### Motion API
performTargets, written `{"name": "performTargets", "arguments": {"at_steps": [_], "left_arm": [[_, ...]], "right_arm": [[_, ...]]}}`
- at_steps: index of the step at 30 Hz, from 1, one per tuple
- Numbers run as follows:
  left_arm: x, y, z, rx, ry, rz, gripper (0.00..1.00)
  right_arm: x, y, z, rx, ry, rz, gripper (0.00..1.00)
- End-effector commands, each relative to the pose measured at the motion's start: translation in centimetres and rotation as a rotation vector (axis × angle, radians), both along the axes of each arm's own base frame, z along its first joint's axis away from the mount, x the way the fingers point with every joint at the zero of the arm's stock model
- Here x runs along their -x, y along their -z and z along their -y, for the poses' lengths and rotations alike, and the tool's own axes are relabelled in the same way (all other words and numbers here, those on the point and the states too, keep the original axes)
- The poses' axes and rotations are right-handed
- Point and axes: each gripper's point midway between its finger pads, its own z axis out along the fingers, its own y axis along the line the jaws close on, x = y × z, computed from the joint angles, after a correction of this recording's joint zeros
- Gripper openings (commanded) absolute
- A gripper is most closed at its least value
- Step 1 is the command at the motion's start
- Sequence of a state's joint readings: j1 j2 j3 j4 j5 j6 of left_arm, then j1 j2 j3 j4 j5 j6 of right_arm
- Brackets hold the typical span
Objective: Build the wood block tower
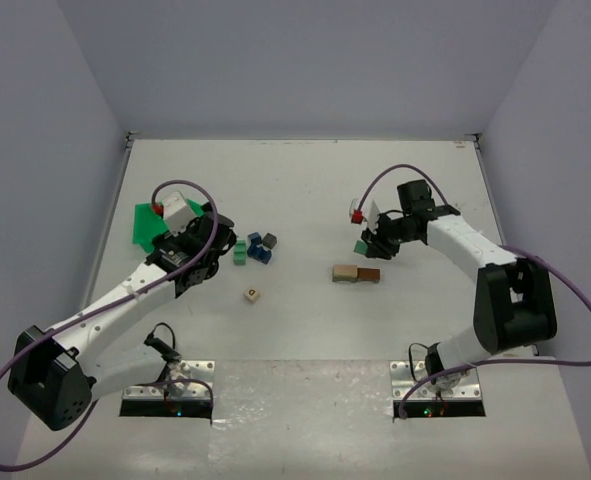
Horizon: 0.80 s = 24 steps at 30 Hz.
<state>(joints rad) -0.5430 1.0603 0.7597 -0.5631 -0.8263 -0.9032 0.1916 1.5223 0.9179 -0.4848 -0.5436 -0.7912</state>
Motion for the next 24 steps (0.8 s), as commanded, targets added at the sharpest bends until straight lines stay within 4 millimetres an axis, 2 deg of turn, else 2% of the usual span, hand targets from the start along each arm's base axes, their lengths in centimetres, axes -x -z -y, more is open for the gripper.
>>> {"name": "performTargets", "arguments": {"at_steps": [1, 7, 16, 24], "left_arm": [[-3.1, -4.0, 2.0, -0.014, 0.079, 0.095, 1.0], [-3.3, -3.8, 2.3, -0.02, 0.105, 0.098, 1.0], [-3.3, -4.2, 2.4, -0.019, 0.125, 0.115, 1.0], [-3.4, -3.8, 2.9, -0.015, 0.149, 0.107, 1.0]], "right_arm": [[-0.6, -1.7, 0.5, 0.017, -0.033, 0.116, 0.11], [0.5, -1.5, 1.0, 0.037, -0.031, 0.096, 0.12], [3.6, -0.1, 1.5, 0.06, -0.107, 0.066, 0.14], [4.5, 0.3, 1.2, 0.049, -0.153, 0.044, 0.16]]}}
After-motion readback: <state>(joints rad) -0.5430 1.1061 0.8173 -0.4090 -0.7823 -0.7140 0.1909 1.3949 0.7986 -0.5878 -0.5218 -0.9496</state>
